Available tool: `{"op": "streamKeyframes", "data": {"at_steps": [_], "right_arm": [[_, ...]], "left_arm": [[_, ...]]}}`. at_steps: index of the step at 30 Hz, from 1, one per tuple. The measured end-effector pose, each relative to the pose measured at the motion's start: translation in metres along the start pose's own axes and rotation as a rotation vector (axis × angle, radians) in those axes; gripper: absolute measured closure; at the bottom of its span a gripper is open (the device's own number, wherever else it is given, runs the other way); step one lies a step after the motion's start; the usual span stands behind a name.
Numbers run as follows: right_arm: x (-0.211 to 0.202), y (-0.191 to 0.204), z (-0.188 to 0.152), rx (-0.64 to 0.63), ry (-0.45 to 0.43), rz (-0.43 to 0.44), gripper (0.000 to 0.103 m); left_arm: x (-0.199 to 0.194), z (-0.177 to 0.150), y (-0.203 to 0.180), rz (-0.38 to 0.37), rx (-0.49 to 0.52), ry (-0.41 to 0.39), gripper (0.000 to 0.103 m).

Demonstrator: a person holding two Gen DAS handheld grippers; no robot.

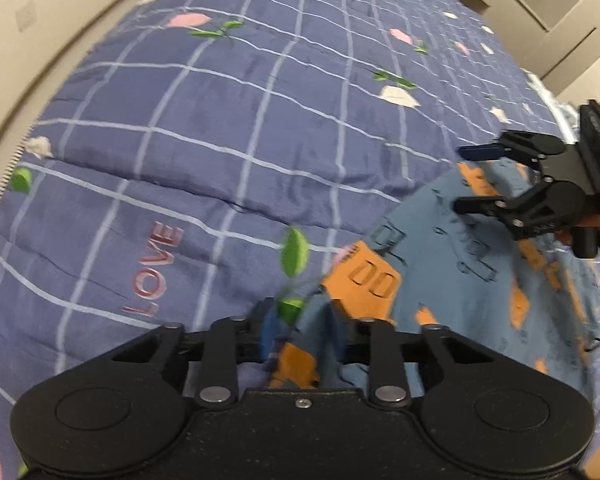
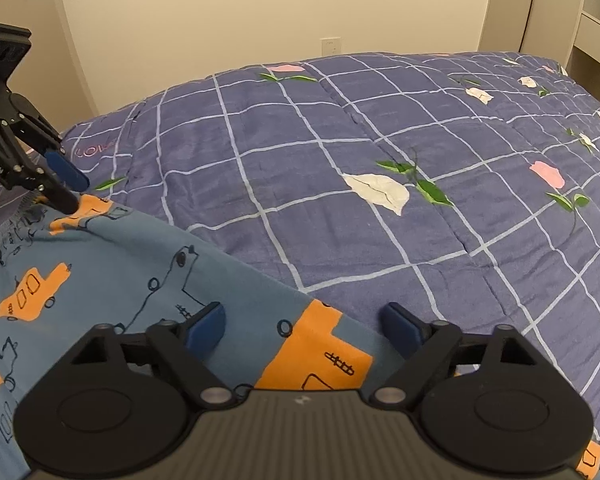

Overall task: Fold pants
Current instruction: 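Close the left tool on one hem while the right tool grasps the other hem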

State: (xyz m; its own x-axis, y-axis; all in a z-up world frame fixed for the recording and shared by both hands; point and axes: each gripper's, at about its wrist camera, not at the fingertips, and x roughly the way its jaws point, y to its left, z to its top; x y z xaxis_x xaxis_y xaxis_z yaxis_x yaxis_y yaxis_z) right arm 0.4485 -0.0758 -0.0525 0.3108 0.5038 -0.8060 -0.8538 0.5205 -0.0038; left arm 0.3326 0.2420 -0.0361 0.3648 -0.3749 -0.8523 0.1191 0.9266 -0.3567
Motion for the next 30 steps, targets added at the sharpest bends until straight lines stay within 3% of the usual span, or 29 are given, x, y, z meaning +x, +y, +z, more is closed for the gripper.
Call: {"op": "streamKeyframes", "data": {"at_steps": [3,5,6,7,9,13,20,25,30], "right_arm": [[-0.004,0.001,-0.002,0.014,-0.003,0.015,0.034],[-0.008,-0.002,-0.003,0.026,-0.007,0.012,0.046],[-0.011,-0.004,-0.004,0.038,-0.010,0.009,0.057],[-0.013,-0.007,-0.005,0.058,-0.014,0.008,0.070],[-0.016,-0.008,-0.006,0.068,-0.013,0.003,0.082],[-0.019,0.010,-0.002,-0.010,-0.003,-0.055,0.098],[-0.021,0.023,0.022,-0.052,-0.064,-0.168,0.101],[0.000,0.022,0.039,-0.038,-0.072,-0.196,0.101],[0.011,0.025,0.030,-0.035,-0.065,-0.212,0.101]], "left_arm": [[0.001,-0.005,-0.010,0.003,0.055,0.005,0.076],[0.000,-0.006,-0.015,0.018,0.075,-0.006,0.098],[-0.002,-0.006,-0.015,0.020,0.073,-0.018,0.102],[-0.003,-0.008,-0.017,0.028,0.070,-0.039,0.102],[-0.009,-0.010,-0.023,0.061,0.088,-0.079,0.102],[-0.028,-0.012,-0.035,0.134,0.135,-0.163,0.102],[-0.051,-0.003,-0.042,0.224,0.163,-0.300,0.103],[-0.028,0.006,-0.021,0.251,0.078,-0.267,0.103],[-0.017,-0.001,-0.013,0.243,0.041,-0.273,0.103]]}}
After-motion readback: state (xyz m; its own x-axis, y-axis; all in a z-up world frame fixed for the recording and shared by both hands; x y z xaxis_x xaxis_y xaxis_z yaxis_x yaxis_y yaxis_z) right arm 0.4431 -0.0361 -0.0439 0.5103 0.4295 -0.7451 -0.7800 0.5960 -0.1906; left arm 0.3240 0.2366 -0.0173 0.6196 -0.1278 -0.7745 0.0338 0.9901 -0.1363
